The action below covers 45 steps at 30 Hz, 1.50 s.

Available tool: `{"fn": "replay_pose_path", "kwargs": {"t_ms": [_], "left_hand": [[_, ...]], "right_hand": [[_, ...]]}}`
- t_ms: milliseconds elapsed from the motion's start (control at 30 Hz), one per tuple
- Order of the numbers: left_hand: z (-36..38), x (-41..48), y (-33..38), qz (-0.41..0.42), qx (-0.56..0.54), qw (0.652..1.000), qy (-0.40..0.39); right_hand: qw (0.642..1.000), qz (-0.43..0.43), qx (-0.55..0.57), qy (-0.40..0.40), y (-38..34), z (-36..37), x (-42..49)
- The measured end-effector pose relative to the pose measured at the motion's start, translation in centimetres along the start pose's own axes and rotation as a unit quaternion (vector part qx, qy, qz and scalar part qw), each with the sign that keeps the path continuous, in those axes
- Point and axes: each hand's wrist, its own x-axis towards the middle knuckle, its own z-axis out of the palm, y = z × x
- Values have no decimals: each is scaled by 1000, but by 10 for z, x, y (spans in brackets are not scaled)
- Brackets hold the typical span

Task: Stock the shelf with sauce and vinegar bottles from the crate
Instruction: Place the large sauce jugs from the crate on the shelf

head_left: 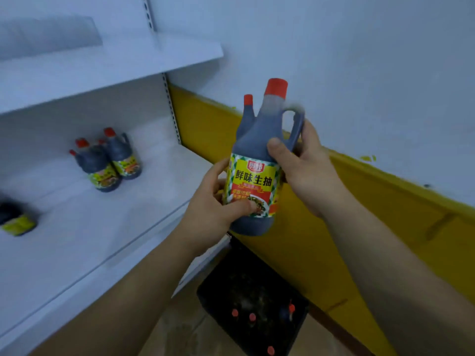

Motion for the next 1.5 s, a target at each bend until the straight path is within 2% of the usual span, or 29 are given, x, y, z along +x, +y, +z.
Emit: {"fn": "replay_pose_path", "kwargs": {"t_ms": [100, 200, 433, 700, 800, 933, 1167, 1500], "left_hand": [[-23, -12, 21, 19, -1, 999, 45], [-51, -27, 33, 33, 1, 995, 90], [-144, -65, 23, 4, 35, 989, 146], [-241, -67, -21, -59, 123, 980, 147], [-262, -50, -45, -81, 132, 973, 169], [-275, -17, -88, -94, 144, 965, 196], [-295, 68, -179, -113, 147, 953, 241], [-312, 161, -267, -65, 188, 948, 247]], "right_hand": [[996, -30, 16, -77, -21, 25, 5], [990, -23, 6, -141, -32, 60, 11], [977, 11, -32, -212, -25, 162, 12], [965, 34, -53, -253, 26, 262, 21], [959, 65, -81, -264, 50, 284, 40], [951, 61, -124, -278, 91, 304, 75], [944, 49, -118, -304, 189, 317, 153], [954, 21, -79, -289, 292, 315, 230]]}}
